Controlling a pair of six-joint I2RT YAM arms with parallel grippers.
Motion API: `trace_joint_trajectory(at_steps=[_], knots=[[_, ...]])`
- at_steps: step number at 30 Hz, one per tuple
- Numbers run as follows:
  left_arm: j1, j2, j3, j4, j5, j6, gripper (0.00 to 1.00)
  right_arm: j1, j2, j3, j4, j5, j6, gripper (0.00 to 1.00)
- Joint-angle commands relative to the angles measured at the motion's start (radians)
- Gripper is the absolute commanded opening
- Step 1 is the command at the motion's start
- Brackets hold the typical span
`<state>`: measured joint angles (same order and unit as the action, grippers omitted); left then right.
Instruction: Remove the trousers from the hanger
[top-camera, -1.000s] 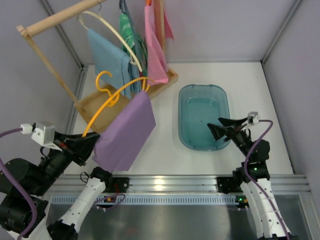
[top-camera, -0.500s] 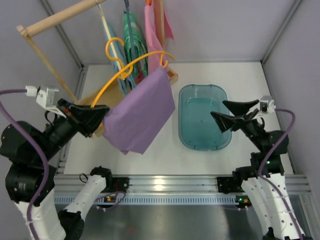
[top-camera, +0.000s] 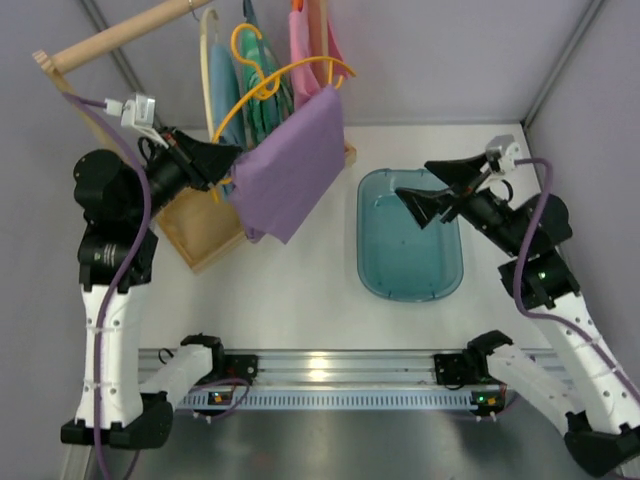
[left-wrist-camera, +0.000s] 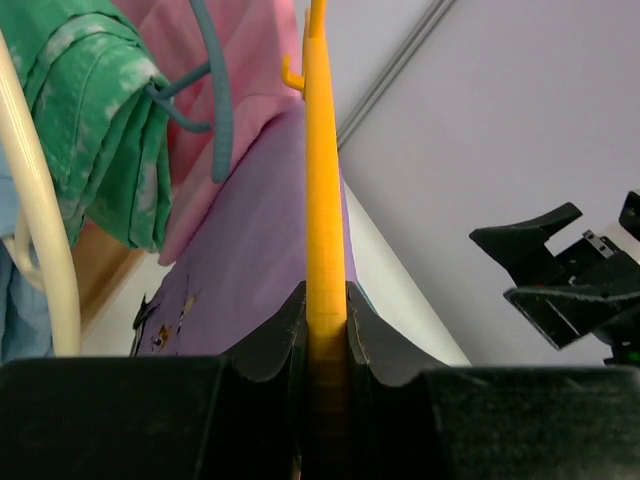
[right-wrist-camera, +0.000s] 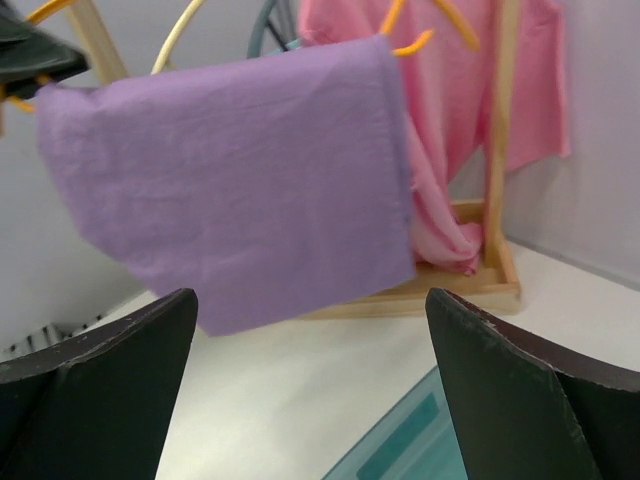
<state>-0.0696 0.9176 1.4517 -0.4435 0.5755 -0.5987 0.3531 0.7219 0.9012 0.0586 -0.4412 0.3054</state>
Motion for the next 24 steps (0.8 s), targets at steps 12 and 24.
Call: trace_joint_trajectory(at_steps=[12, 24], knots=[[-0.257, 0.243, 0.154, 0.305, -0.183, 0.129, 0.00, 0.524, 0.241, 0.151, 0.109, 0.513, -0.417, 0.99], [-0.714, 0.331, 0.188, 0.316, -0.799, 0.350, 0.00, 0.857, 0.421, 0.139, 0.320, 1.039, -0.669, 0.99]])
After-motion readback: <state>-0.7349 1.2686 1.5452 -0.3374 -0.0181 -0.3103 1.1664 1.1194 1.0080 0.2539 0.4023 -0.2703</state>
